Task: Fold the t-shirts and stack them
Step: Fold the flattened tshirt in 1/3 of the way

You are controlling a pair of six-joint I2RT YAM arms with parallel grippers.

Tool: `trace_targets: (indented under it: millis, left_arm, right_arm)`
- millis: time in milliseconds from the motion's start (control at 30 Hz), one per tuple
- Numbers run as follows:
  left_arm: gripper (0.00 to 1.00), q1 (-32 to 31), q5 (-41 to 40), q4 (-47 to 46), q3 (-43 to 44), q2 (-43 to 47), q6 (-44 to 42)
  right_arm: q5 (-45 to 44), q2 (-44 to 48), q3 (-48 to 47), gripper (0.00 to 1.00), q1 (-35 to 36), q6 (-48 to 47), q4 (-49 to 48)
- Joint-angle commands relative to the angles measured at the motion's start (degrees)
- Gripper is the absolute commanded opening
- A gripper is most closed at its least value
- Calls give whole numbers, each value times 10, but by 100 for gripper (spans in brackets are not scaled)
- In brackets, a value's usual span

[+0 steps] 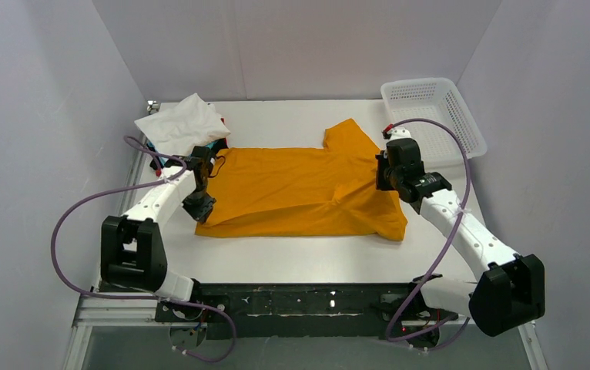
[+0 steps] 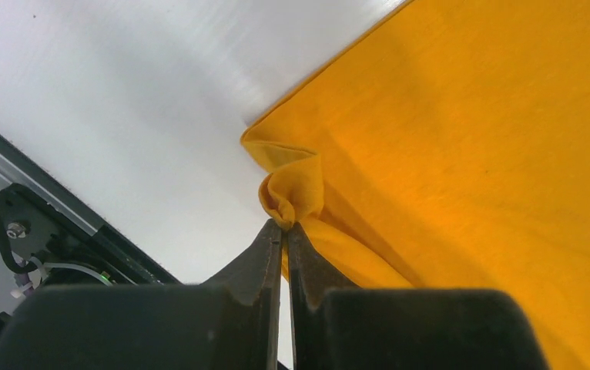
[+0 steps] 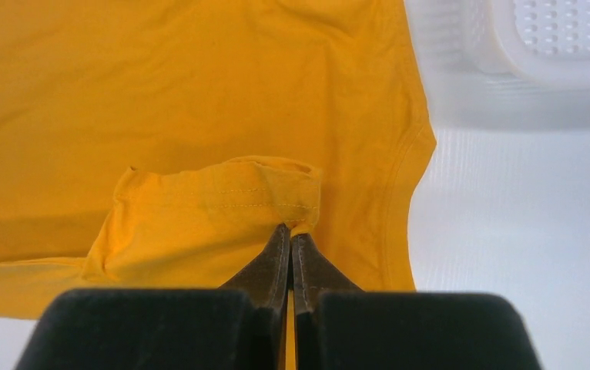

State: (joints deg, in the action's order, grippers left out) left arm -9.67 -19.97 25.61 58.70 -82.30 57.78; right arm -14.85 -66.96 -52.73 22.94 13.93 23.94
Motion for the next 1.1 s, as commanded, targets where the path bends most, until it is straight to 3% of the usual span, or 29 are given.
trace_targets:
  millis: [0,67,133,167,200,233,300,333,433,567,700,800,867,933,1067]
  left_arm:
    - [0,13,-2,76,40,-57,-10]
    - [0,19,-4,76,54,-81,-7]
    - [22,24,-2,76,74,-111,-10]
    - [39,26,2,82,89,-127,-12]
    - [56,29,8,93,107,-138,-14]
    - [66,30,10,100,124,-146,-20]
    - [93,31,14,105,149,-148,-37]
    - [98,30,17,109,162,-143,-48]
    - [98,30,23,127,187,-116,-65]
    - [98,29,86,130,177,-78,-84]
    - [98,12,173,88,140,-73,-103]
    - [98,0,239,26,116,-106,-109]
    - [98,-2,259,3,112,-146,-110]
    - [98,-3,266,-24,77,-182,-108]
    - [98,-2,280,-40,-4,-175,-97]
  right_arm:
    - [41,-41,-32,1,-26,-44,-94]
    - [39,-78,-49,1,-33,-47,-102]
    - [27,-123,-73,1,-40,-47,-99]
    - [16,-150,-80,4,-43,-47,-108]
    - [6,-178,-90,10,-47,-46,-118]
    - [5,-207,-108,17,-55,-45,-119]
    - [-1,-280,-170,40,-65,-34,-81]
    - [-7,-303,-209,46,-66,-25,-44]
    - [-29,-331,-279,61,-66,13,47]
    - [27,-276,-247,78,-65,52,81]
    - [206,-198,-138,82,-64,86,17]
    - [301,-197,-74,84,-61,131,-46]
    - [302,-229,-73,85,-56,133,-29]
    - [200,-238,-19,87,-62,147,-28]
    - [255,-247,56,87,-66,170,-53]
